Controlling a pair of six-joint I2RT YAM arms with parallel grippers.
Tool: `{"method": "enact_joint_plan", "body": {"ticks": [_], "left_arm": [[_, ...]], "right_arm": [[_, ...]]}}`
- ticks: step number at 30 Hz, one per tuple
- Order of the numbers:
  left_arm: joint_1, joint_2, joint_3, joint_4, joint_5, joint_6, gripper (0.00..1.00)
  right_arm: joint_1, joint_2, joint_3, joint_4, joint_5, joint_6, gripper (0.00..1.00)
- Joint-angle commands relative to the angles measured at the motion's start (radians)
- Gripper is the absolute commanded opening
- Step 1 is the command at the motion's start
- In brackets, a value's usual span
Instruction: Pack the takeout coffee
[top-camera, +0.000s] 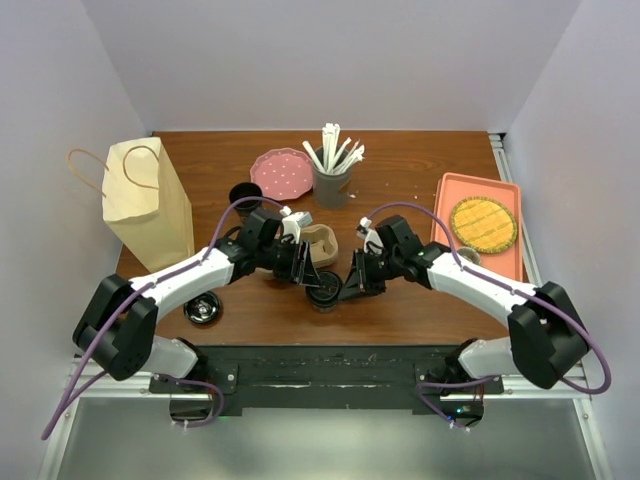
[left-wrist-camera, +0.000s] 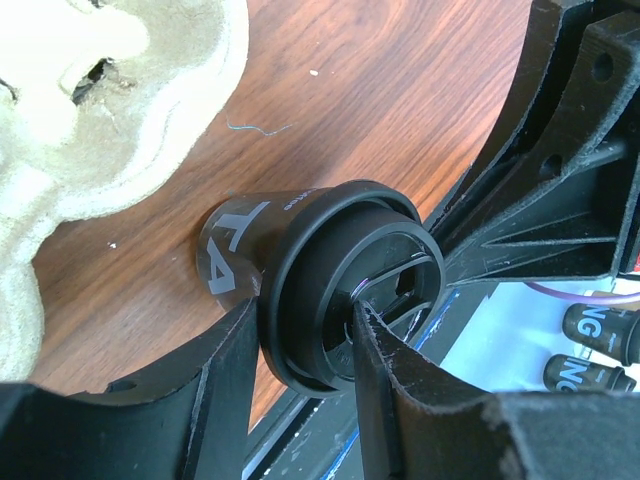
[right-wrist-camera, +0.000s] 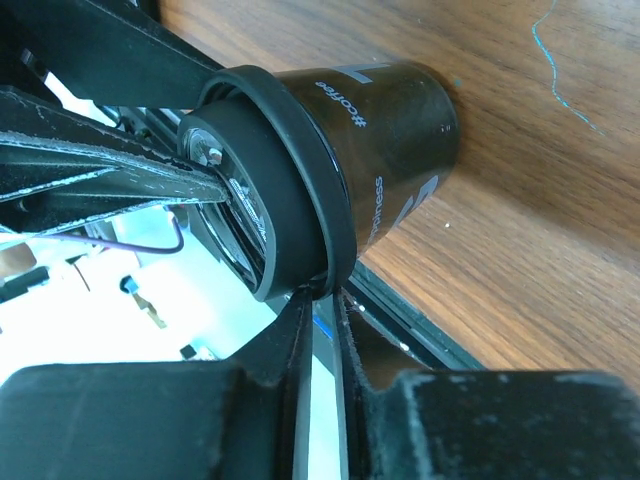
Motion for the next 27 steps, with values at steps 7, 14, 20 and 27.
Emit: {"method": "enact_joint_plan", "body": {"ticks": [7,14,20,27], "left_arm": [[-0.007,0.065,-0.045,-0.107,-0.119,0.054,0.38],[-0.007,0.080,-0.037,-0.121,-0.131,0.073,0.37],[-0.009,0.088,-0.026,-0.133,-0.132,0.088,0.37],[-0.007,0.100,-0.016,-0.136,-0.128,0.091,0.37]], "right_arm": [[-0.006,-0.056,-0.028,-0.063,0.239,0.015,0.18],[-0.020,-0.087,0.181,-0.169,0.271,-0.016,0.30],[-0.036,-0.036,0.206,-0.157,0.255,-0.045,0.30],[-0.038,0.045,0.203,-0.095,0.167,-0.071,0.30]]}}
